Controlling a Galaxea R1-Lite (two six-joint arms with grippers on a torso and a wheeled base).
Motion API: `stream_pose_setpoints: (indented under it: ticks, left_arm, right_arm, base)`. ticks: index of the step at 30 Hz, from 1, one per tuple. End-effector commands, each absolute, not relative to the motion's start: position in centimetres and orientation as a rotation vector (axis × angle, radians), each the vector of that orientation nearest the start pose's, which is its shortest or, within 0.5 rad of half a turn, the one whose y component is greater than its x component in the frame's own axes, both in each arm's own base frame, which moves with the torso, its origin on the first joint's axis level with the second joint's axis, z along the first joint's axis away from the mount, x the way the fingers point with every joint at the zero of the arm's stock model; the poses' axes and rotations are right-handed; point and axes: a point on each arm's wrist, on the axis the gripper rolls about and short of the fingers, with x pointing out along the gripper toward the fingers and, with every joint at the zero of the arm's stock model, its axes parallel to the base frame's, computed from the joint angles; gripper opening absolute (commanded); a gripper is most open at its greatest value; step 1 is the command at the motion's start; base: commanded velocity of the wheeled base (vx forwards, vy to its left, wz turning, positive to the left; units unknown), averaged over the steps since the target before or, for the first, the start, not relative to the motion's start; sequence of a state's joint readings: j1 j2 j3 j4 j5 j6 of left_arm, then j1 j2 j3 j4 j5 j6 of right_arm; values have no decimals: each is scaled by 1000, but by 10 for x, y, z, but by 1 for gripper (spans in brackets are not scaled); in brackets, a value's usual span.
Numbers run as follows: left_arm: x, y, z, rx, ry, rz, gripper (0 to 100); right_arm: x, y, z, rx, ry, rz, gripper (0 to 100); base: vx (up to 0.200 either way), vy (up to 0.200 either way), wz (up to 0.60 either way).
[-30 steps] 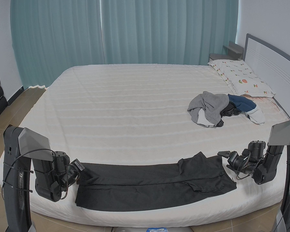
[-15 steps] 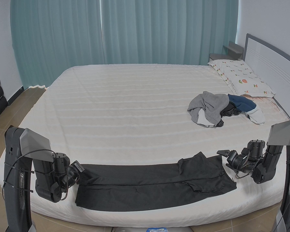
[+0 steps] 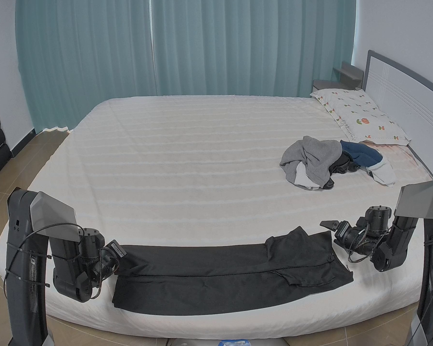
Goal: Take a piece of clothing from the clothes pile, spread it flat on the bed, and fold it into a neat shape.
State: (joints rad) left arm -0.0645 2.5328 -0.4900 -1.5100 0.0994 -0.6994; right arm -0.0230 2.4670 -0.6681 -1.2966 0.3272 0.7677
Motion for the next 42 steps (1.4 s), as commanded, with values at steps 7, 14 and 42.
stream_pose_setpoints:
  ticks: [7,14,42]
  left_arm:
    - [322,-17,-71,-639,494,220,0]
    - [322,-18,-71,-637,497,219,0]
    - [320,-17,-69,-641,504,210,100]
  right_arm:
    - [363,1,-63,789,599,96,0]
    - [374,-2,-64,757,532,37,0]
    - [364,12,-5,767,414,199,100]
  base:
    - [0,0,0]
    - [0,0,0]
    - [0,0,0]
